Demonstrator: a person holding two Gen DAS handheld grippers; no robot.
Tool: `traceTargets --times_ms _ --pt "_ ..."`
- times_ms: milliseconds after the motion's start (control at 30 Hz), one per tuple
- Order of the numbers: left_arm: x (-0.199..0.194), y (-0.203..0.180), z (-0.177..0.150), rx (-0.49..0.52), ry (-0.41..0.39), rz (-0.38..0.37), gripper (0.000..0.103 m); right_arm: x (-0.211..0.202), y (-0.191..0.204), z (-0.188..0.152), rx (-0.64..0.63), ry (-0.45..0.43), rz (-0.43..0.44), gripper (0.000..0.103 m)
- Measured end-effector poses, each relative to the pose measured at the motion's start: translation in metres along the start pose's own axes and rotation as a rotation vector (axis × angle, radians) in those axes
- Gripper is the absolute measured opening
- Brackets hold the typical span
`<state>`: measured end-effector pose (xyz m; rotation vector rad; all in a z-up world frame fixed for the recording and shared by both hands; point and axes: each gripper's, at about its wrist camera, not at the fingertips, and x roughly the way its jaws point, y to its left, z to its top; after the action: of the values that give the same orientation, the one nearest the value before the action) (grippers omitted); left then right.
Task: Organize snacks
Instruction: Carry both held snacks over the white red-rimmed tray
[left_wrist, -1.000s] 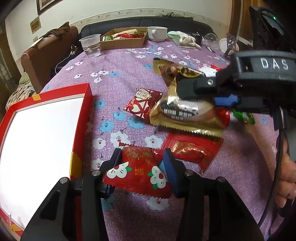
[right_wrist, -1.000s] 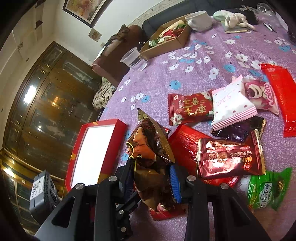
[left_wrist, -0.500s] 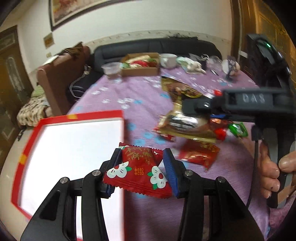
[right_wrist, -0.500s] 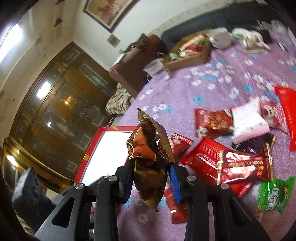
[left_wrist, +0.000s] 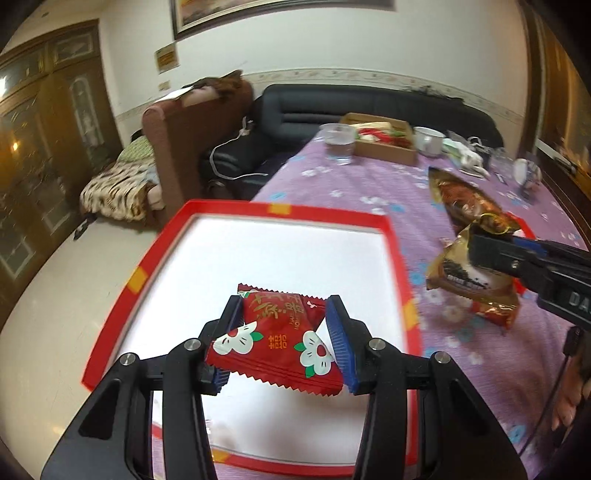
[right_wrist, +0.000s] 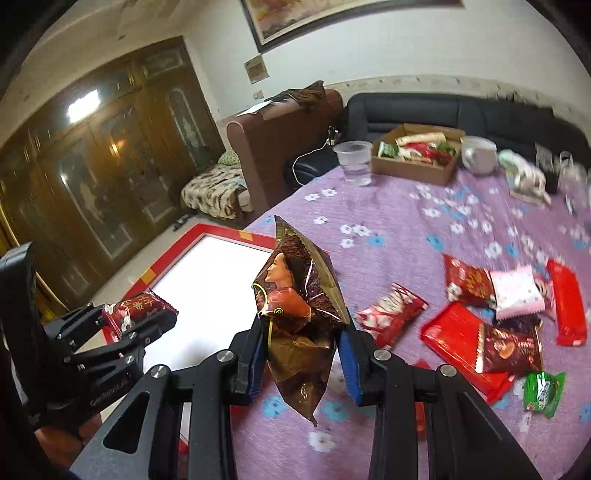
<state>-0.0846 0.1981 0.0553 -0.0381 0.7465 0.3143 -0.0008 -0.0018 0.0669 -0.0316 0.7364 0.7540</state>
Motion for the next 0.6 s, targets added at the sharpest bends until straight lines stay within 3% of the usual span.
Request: traceTargets --times_ms 300,600 --pt "0.012 0.035 -0.012 -0.054 0.023 0.025 0.044 0.024 0.075 0.001 -0.118 0.017 -0.004 0.035" --pt "0.019 0.053 -0.019 -0.082 0.035 0.029 0.044 0.051 0.096 -0.007 -0.162 0.05 -0.027 0.035"
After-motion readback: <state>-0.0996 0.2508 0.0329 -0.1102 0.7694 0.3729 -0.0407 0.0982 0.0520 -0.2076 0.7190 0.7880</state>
